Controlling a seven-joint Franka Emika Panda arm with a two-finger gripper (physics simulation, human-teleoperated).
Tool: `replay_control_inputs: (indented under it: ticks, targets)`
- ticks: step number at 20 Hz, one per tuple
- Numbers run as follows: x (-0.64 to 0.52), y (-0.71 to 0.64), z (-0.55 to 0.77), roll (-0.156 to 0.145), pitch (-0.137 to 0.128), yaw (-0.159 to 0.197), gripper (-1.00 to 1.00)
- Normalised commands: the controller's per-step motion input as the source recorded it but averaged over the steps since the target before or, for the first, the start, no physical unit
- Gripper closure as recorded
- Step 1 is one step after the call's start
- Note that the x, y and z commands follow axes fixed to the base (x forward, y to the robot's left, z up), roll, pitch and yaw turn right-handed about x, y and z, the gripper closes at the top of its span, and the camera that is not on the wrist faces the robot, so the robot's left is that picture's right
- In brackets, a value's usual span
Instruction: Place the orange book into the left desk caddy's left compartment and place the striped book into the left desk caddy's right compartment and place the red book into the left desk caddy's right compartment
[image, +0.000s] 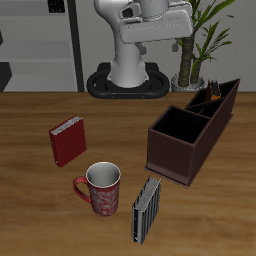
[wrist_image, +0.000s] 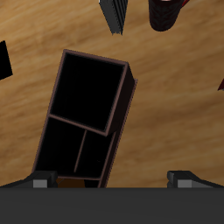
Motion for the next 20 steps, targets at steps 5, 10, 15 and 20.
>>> replay_control_inputs:
  ticks: [5, 10, 15, 20]
  targets:
    - [0.23, -0.17, 0.08, -0.036, 0.030, 0.008, -1.00]
    - [0.39, -0.26, 0.15, -0.042, 0.035, 0.002, -1.00]
    - [0.46, -0.12, 0.16, -0.025, 0.060, -0.019, -1.00]
    - [0.39, 0.01, 0.06, -0.025, 0.052, 0.010, -1.00]
